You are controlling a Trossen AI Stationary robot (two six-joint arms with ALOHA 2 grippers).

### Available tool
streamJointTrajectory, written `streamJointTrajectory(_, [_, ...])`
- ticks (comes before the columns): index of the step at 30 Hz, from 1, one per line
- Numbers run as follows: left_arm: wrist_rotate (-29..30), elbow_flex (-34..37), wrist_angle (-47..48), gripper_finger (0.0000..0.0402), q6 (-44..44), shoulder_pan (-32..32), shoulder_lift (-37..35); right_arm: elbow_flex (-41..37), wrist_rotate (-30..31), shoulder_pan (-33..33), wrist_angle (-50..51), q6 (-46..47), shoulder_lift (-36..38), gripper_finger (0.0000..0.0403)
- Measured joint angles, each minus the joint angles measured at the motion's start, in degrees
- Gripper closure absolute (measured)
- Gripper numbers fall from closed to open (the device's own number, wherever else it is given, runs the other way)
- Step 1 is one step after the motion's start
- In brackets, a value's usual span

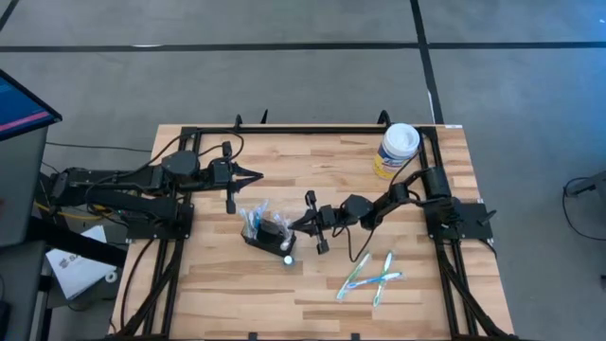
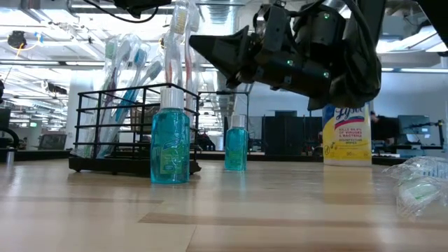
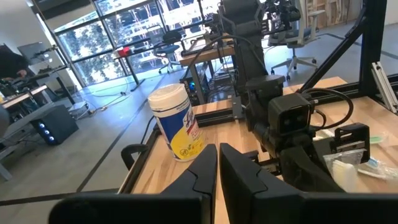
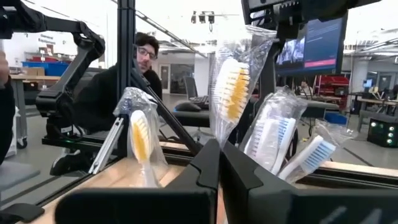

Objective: Pick & Place toothbrushing station
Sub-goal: Put the orange toothbrush into the right compartment of the wire organizer, then put the blue toothbrush into the left compartment of the wire organizer

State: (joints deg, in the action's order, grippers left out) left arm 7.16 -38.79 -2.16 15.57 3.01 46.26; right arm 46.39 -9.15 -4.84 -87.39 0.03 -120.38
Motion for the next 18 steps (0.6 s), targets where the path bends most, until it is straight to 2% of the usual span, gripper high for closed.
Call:
streamJointTrajectory(5, [0.0,0.0,0.03,0.0389,0.01,0.0,-0.02,0.0,0.0,0.03,0.29,0.25,0.0,0.0385])
streamJointTrajectory(13, [-0.01,0.0,0.14,0.0389,0.01,0.02,-0.02,0.0,0.0,0.07,0.35,0.0,0.0,0.0317])
streamJointTrajectory(18, [0.01,0.0,0.18,0.0389,0.01,0.0,-0.01,-0.56,0.02,0.13,0.39,-0.77,0.17,0.0288])
